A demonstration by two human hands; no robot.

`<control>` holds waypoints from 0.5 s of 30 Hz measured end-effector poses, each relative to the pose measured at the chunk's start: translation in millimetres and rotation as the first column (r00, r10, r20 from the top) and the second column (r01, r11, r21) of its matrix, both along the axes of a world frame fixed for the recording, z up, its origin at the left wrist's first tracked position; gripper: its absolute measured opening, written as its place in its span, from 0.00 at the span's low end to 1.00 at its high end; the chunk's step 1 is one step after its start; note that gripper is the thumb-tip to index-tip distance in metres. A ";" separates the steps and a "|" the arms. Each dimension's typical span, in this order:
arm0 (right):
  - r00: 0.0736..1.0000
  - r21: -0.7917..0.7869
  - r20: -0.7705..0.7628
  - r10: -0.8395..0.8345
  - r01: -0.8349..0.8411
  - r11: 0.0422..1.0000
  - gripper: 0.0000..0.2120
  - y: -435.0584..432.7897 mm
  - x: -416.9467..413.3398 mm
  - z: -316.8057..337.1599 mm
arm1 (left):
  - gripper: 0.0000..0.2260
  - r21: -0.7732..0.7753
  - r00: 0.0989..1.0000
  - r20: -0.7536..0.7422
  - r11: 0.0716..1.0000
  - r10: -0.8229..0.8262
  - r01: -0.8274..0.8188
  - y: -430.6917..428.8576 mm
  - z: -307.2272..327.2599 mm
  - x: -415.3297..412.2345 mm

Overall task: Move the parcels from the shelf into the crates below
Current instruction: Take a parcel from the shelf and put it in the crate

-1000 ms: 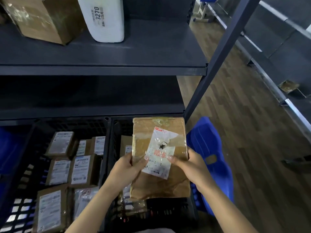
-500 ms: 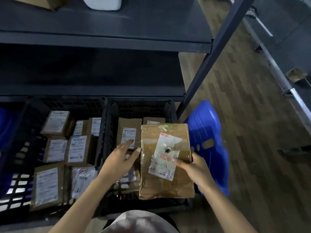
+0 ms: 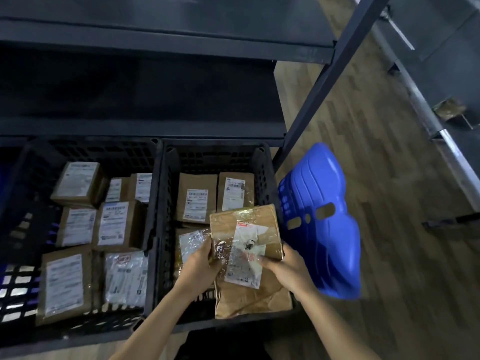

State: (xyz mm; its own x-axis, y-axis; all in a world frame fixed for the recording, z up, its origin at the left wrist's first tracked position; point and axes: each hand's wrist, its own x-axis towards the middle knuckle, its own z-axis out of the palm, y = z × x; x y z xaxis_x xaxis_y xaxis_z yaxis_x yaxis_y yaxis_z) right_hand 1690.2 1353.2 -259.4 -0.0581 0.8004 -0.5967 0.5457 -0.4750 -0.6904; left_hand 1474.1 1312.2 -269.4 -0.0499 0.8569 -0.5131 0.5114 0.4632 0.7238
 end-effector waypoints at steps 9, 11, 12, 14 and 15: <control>0.998 -0.042 0.054 -0.026 0.028 0.999 0.19 1.2 -11.3 -54.7 | 0.18 -0.095 0.997 0.010 0.992 0.080 -0.079 3.7 -43.2 -0.6; 0.997 -0.101 0.059 -0.042 0.048 0.994 0.19 1.5 -12.0 -63.8 | 0.21 -0.106 0.997 0.012 0.992 0.072 -0.070 4.4 -50.8 0.6; 0.997 -0.122 0.062 -0.044 0.051 0.991 0.19 1.2 -10.7 -68.3 | 0.23 -0.114 0.998 0.004 0.991 0.067 -0.066 4.5 -54.3 2.2; 0.998 -0.139 0.057 -0.036 0.043 0.989 0.20 0.3 -6.8 -77.9 | 0.25 -0.125 0.997 -0.012 0.989 0.073 -0.074 4.3 -61.6 6.5; 0.998 -0.147 0.049 -0.033 0.040 0.988 0.21 0.4 -5.5 -82.5 | 0.26 -0.125 0.996 -0.020 0.989 0.082 -0.084 4.5 -65.4 9.0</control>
State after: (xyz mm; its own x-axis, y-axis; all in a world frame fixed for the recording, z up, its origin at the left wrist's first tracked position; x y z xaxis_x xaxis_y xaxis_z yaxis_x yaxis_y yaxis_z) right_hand 1684.7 1353.6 -342.0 -0.0002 0.7040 -0.7102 0.5559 -0.5902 -0.5853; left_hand 1483.1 1316.7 -334.8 -0.1264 0.7784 -0.6149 0.4773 0.5912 0.6502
